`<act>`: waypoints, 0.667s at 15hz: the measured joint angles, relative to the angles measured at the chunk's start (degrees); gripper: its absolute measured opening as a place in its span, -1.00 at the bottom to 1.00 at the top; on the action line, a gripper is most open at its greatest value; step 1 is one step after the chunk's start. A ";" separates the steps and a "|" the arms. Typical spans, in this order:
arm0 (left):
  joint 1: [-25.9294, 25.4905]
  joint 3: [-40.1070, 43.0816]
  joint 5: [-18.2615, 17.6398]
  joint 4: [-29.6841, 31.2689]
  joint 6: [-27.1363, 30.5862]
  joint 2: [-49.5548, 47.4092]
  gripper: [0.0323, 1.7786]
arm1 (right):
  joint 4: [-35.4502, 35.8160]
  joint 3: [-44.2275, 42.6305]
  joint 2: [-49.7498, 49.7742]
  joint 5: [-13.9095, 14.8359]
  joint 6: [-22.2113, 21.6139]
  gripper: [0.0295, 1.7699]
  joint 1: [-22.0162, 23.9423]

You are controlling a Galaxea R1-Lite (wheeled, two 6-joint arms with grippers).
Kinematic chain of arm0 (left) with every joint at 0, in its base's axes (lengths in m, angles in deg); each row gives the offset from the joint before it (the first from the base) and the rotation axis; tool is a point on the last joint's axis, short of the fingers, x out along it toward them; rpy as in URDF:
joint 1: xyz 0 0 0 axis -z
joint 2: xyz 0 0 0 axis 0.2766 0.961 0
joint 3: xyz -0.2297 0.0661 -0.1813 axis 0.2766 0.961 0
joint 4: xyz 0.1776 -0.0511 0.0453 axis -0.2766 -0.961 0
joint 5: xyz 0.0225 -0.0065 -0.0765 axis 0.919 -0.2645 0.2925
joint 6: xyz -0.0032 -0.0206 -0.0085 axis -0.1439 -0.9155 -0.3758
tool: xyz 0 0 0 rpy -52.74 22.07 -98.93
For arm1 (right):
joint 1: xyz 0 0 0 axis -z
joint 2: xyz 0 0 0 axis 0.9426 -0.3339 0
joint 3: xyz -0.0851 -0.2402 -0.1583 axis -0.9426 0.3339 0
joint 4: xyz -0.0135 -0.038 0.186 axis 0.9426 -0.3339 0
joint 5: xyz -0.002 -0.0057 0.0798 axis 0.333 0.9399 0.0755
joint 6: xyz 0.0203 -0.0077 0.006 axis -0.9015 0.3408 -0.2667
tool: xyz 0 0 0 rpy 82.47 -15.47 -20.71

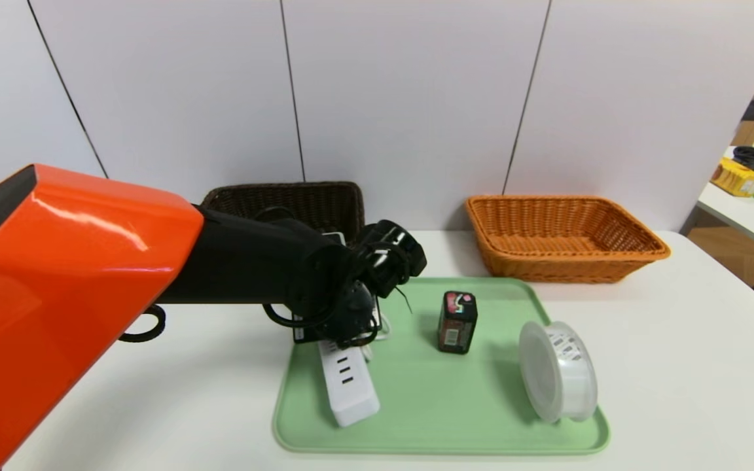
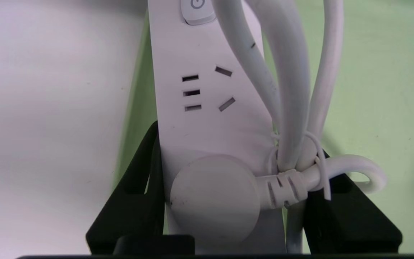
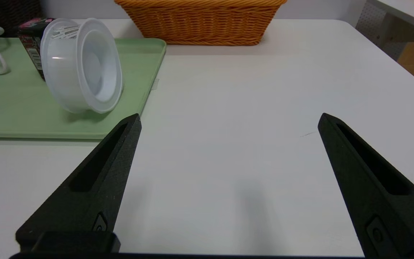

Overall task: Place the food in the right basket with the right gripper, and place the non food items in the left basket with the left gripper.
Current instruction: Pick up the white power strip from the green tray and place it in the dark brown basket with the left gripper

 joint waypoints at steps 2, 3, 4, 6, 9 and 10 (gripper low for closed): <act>0.68 2.23 -0.02 0.06 0.24 -2.04 0.11 | 0.00 0.00 0.00 -0.02 -0.01 0.92 0.00; 1.00 3.47 -0.05 0.00 0.33 -3.22 0.11 | -0.02 0.00 0.00 0.00 -0.04 0.92 0.00; 1.27 4.38 -0.02 0.00 0.38 -4.33 0.11 | 0.00 0.00 0.00 0.00 -0.04 0.92 0.00; 1.99 6.01 -0.02 -0.24 0.46 -6.84 0.11 | -0.02 0.00 0.00 0.00 -0.01 0.92 0.00; 3.85 8.84 -0.05 -1.46 0.40 -10.83 0.10 | -0.02 0.00 0.00 0.00 -0.04 0.92 0.00; 4.61 9.75 -0.07 -1.55 0.41 -12.24 0.10 | -0.02 0.00 0.00 0.00 0.00 0.92 0.00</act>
